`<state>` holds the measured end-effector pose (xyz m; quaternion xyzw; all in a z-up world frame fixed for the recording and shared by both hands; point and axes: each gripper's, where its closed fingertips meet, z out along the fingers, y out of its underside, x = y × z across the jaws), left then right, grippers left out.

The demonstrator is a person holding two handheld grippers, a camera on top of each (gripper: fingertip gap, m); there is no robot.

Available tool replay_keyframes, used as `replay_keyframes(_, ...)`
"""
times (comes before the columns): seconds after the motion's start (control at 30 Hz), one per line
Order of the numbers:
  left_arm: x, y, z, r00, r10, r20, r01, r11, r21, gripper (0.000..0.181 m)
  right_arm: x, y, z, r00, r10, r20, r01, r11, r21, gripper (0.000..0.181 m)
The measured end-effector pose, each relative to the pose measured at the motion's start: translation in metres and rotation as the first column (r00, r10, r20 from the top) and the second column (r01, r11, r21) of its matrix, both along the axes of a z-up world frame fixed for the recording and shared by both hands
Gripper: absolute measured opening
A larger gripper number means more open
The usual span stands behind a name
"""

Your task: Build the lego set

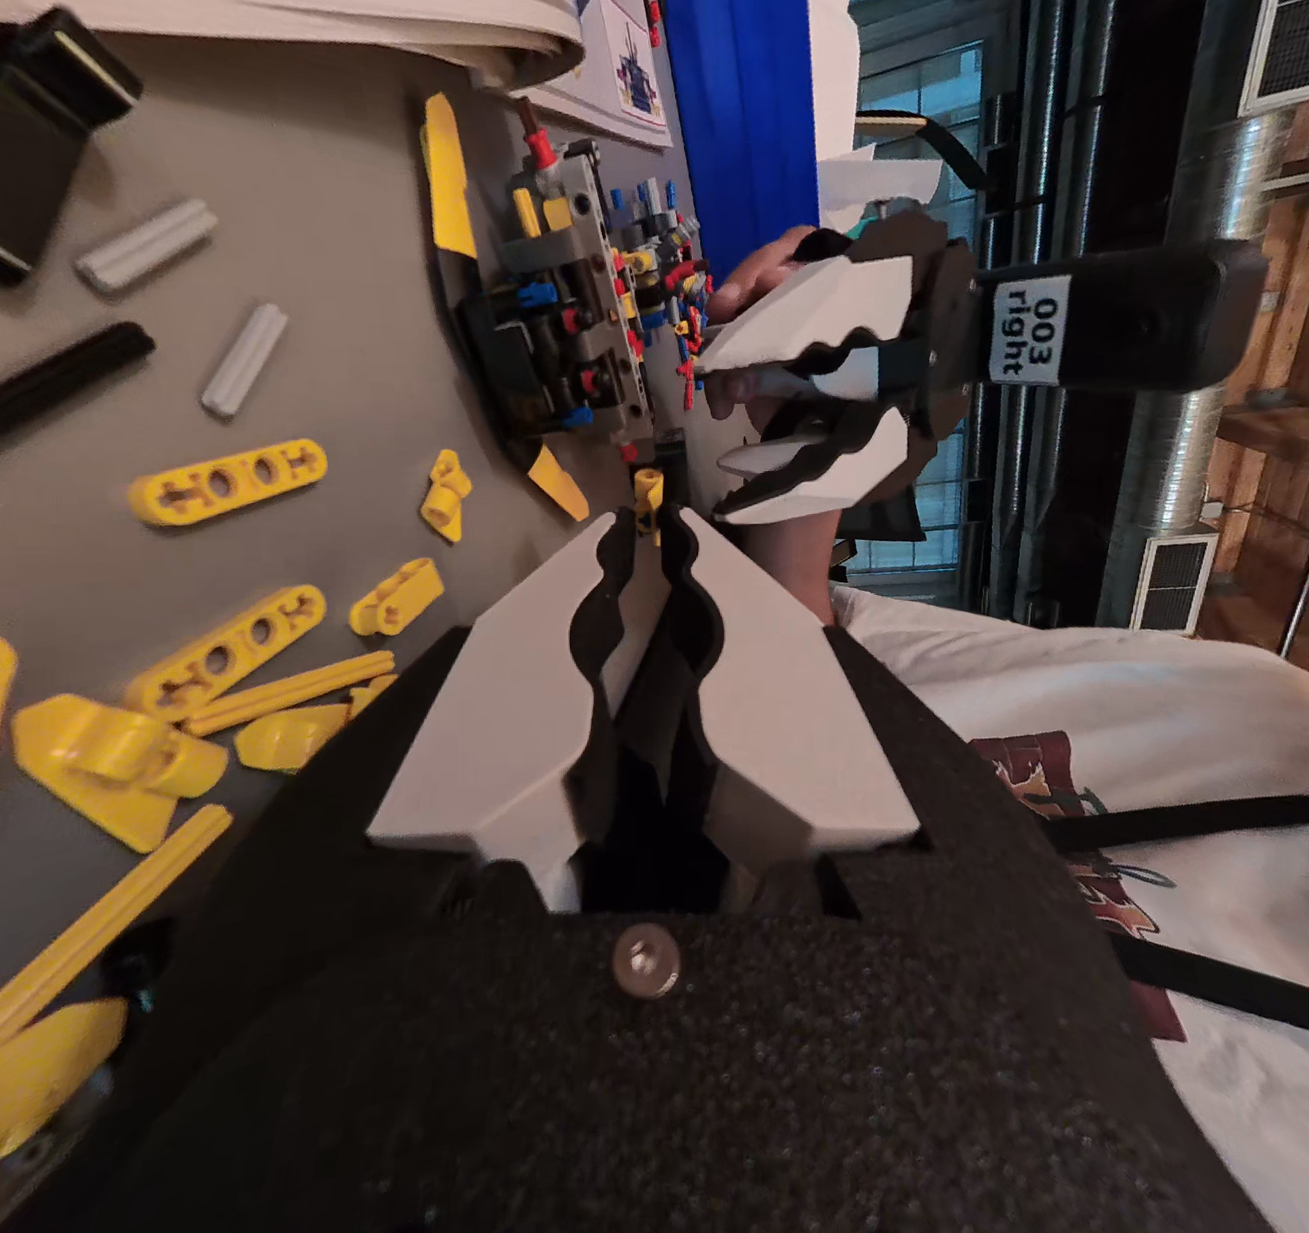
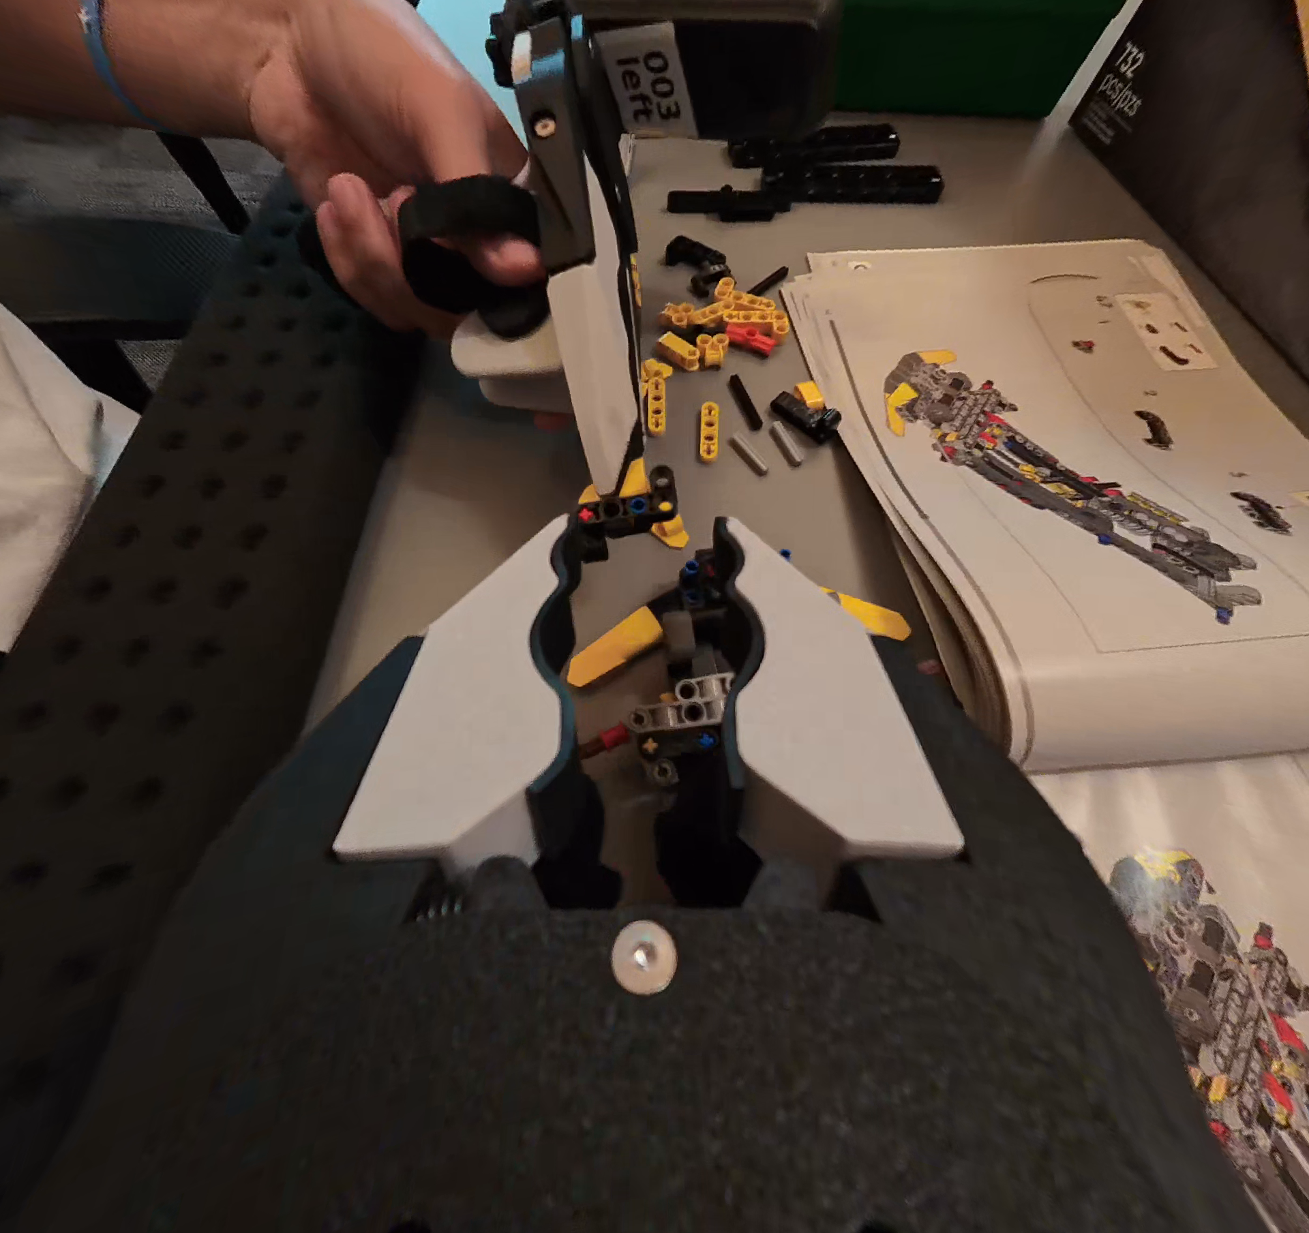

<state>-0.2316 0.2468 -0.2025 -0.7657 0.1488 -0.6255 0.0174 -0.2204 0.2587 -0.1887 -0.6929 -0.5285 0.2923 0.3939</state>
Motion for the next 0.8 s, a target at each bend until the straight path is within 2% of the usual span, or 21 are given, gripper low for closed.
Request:
replay_keyframes(0.1,-0.001,0.001,-0.003,1.000,0.017,-0.015,-0.017,1.000,0.003,0.006,-0.006,-0.004,0.003,0.999,0.020,-0.025,-0.020,1.000,0.013,0.037)
replay_keyframes(0.37,-0.004,0.003,0.001,1.000,0.024,-0.016,-0.024,0.999,0.023,0.006,-0.014,-0.001,-0.004,1.000,0.002,0.026,-0.004,0.997,0.082,0.039)
replay_keyframes(0.53,-0.007,0.003,-0.001,0.998,0.006,-0.055,-0.001,0.995,0.100,0.006,-0.016,-0.003,-0.013,0.998,0.011,0.063,-0.015,0.998,0.065,0.039)
replay_keyframes(0.8,-0.003,-0.007,0.009,0.999,-0.035,0.018,0.034,0.998,0.058,0.005,-0.019,-0.007,-0.012,0.998,0.022,0.062,-0.026,0.998,0.065,0.031)
